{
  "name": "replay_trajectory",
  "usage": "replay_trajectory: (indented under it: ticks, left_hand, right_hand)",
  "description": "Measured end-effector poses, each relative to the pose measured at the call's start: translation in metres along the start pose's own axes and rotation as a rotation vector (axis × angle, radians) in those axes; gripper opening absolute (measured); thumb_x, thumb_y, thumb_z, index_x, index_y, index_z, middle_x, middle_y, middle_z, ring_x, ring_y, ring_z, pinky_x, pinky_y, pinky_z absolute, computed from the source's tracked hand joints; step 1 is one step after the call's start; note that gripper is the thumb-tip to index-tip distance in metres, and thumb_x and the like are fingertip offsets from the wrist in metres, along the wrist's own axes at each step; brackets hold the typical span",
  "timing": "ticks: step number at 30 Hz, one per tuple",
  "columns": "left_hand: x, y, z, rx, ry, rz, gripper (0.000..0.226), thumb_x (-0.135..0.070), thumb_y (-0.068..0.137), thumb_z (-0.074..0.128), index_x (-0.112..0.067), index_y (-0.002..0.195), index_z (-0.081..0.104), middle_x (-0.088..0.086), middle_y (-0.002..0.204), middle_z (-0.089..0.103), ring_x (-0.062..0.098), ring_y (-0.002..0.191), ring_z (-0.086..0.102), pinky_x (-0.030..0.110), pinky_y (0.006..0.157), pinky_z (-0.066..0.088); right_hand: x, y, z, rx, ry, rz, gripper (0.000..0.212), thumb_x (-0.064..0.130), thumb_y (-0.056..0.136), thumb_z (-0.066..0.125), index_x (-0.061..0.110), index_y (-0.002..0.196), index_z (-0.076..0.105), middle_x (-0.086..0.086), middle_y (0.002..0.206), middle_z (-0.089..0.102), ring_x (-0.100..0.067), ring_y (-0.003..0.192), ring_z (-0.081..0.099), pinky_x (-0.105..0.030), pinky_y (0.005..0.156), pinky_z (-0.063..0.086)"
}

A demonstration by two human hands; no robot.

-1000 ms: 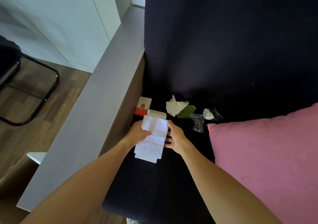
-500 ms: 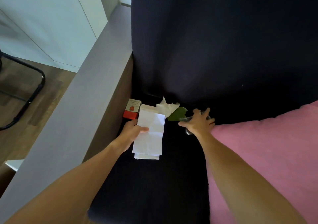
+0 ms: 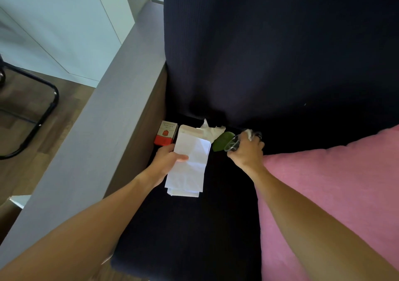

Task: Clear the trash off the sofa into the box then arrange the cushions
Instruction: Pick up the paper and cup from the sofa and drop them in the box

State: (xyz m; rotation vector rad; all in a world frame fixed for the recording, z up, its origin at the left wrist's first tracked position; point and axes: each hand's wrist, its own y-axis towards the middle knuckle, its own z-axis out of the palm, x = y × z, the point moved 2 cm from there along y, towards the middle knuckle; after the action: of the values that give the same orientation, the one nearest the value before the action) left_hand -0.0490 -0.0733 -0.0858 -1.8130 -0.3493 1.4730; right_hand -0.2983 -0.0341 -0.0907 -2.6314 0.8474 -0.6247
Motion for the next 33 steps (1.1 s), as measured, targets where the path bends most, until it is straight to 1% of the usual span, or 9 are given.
replay_trajectory:
  ticks: [5,8,12,16,20,22,24,30,33]
  left_hand:
    - [-0.02,-0.032,-0.005,-0.019,-0.075,0.046,0.032,-0.005,0.086,0.062,-0.013,0.116,0.069,0.007,0.105,0.075,0.027,0.092,0.072,0.034,0.069,0.056]
    - [-0.035,-0.058,-0.018,0.0,-0.125,0.074,0.039,-0.009,0.078,0.059,-0.009,0.116,0.068,0.012,0.104,0.074,0.028,0.089,0.072,0.037,0.07,0.058]
    - [-0.054,-0.104,-0.052,-0.016,-0.219,0.105,0.035,-0.016,0.064,0.054,-0.012,0.094,0.07,0.001,0.075,0.073,0.021,0.07,0.071,0.032,0.059,0.058]
    - [-0.068,-0.145,-0.1,-0.097,-0.34,0.103,0.043,-0.013,0.063,0.055,-0.005,0.104,0.066,0.017,0.093,0.064,0.036,0.086,0.063,0.049,0.082,0.053]
    - [-0.056,-0.2,-0.186,-0.218,-0.385,0.167,0.026,-0.007,0.079,0.053,-0.007,0.101,0.067,0.016,0.094,0.066,0.035,0.085,0.066,0.046,0.079,0.056]
    - [-0.037,-0.226,-0.232,-0.317,-0.405,0.177,0.041,-0.014,0.072,0.057,-0.001,0.11,0.066,0.018,0.097,0.067,0.037,0.086,0.067,0.048,0.079,0.057]
    - [-0.013,-0.246,-0.271,-0.42,-0.435,0.152,0.054,-0.016,0.066,0.06,0.005,0.116,0.064,0.022,0.102,0.067,0.04,0.09,0.066,0.053,0.085,0.055]
    - [0.098,-0.295,-0.374,-0.688,-0.567,0.015,0.039,-0.009,0.076,0.063,0.003,0.113,0.066,0.028,0.11,0.069,0.041,0.089,0.068,0.053,0.088,0.055]
    - [0.159,-0.305,-0.402,-0.772,-0.577,-0.082,0.028,-0.006,0.086,0.062,-0.002,0.114,0.063,0.024,0.112,0.07,0.039,0.093,0.07,0.051,0.084,0.058]
  right_hand:
    - [0.035,-0.032,-0.025,-0.046,0.11,-0.102,0.054,0.031,0.074,0.072,0.022,0.121,0.046,-0.02,0.144,0.032,-0.04,0.124,0.036,-0.042,0.096,0.041]
    - [0.068,-0.054,-0.043,-0.06,0.151,-0.22,0.052,0.03,0.075,0.07,0.021,0.119,0.045,-0.019,0.139,0.038,-0.038,0.119,0.04,-0.034,0.087,0.031]
    - [0.131,-0.086,-0.065,-0.063,0.198,-0.352,0.043,0.026,0.078,0.066,0.025,0.114,0.043,-0.011,0.129,0.046,-0.032,0.115,0.044,-0.034,0.085,0.029]
    - [0.186,-0.118,-0.074,-0.047,0.249,-0.495,0.049,0.025,0.077,0.07,0.025,0.12,0.045,-0.004,0.119,0.045,-0.024,0.108,0.039,-0.031,0.086,0.029]
    - [0.269,-0.169,-0.063,0.027,0.348,-0.672,0.049,0.024,0.076,0.07,0.03,0.118,0.045,0.016,0.104,0.04,-0.021,0.112,0.043,-0.038,0.093,0.042]
    - [0.309,-0.196,-0.047,0.103,0.41,-0.747,0.048,0.025,0.076,0.071,0.034,0.114,0.043,0.02,0.107,0.045,-0.023,0.115,0.049,-0.048,0.099,0.046]
    - [0.34,-0.22,-0.027,0.199,0.436,-0.77,0.047,0.029,0.077,0.072,0.038,0.111,0.041,0.01,0.119,0.053,-0.026,0.116,0.053,-0.05,0.098,0.048]
    - [0.415,-0.296,0.067,0.511,0.386,-0.806,0.057,0.029,0.074,0.076,0.036,0.12,0.042,-0.002,0.124,0.048,-0.02,0.108,0.054,-0.034,0.086,0.053]
    - [0.435,-0.33,0.119,0.742,0.417,-0.737,0.054,0.025,0.075,0.074,0.034,0.118,0.044,-0.002,0.116,0.054,-0.014,0.086,0.06,-0.022,0.064,0.053]
